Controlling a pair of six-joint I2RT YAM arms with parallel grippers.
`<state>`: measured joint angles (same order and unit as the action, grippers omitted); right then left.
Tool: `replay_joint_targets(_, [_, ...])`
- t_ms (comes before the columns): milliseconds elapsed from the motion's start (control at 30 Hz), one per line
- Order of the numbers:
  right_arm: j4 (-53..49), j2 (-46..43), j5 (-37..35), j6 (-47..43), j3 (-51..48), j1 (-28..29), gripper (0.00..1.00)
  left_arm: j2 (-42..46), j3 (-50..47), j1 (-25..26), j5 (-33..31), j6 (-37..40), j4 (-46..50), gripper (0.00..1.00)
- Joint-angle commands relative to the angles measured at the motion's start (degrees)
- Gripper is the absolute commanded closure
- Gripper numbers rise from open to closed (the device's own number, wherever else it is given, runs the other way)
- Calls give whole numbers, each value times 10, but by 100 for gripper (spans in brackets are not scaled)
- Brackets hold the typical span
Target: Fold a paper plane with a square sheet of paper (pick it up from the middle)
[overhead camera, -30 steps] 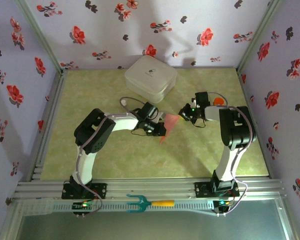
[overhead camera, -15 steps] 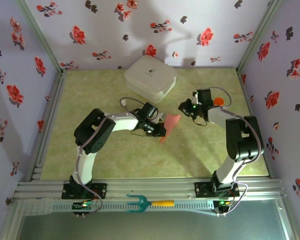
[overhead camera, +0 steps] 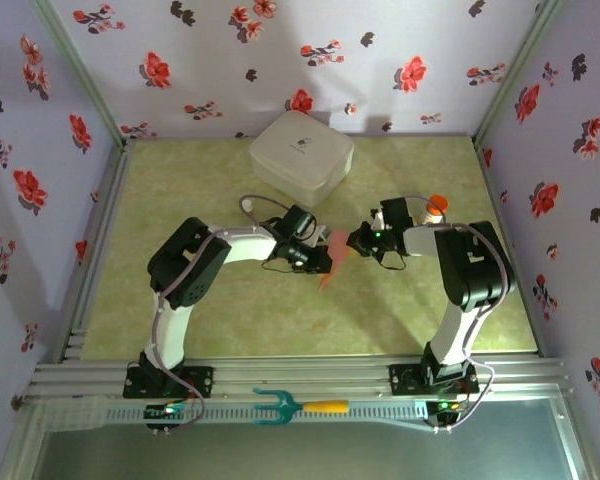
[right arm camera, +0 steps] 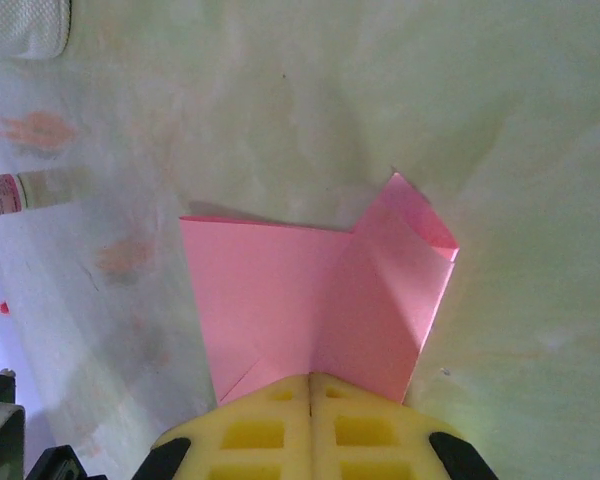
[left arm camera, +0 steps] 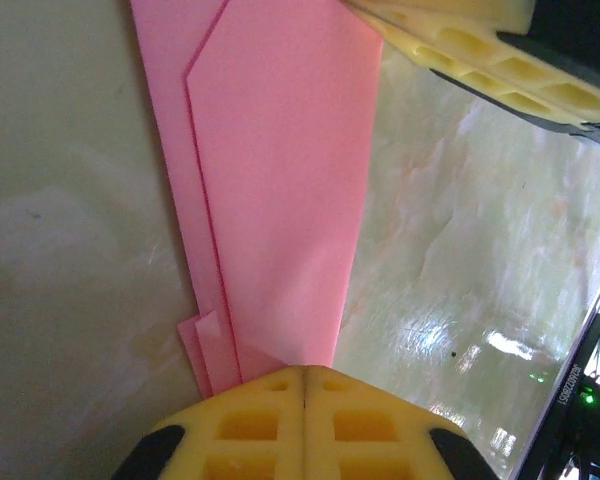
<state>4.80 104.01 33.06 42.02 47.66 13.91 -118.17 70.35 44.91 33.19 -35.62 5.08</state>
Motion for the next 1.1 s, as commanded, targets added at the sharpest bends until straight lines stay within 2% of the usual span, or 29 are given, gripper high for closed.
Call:
replay_joint_targets(0, [-14,16,-33,-8,-14,-8,99,32,12,5,-12,-6,42,98])
replay_joint_targets(100, [3,14,-26,5,-22,-8,99,48,36,4,-21,-7,45,91])
replay_joint_targets(433, [13,20,-19,18,-25,-8,99,-23,128,6,-3,9,68,88])
replay_joint_targets(800, [14,20,-16,23,-30,-8,99,-77,186,10,4,39,94,88])
replay_joint_targets(1067, [0,24,-24,18,-25,-8,99,-109,186,15,-44,69,173,90])
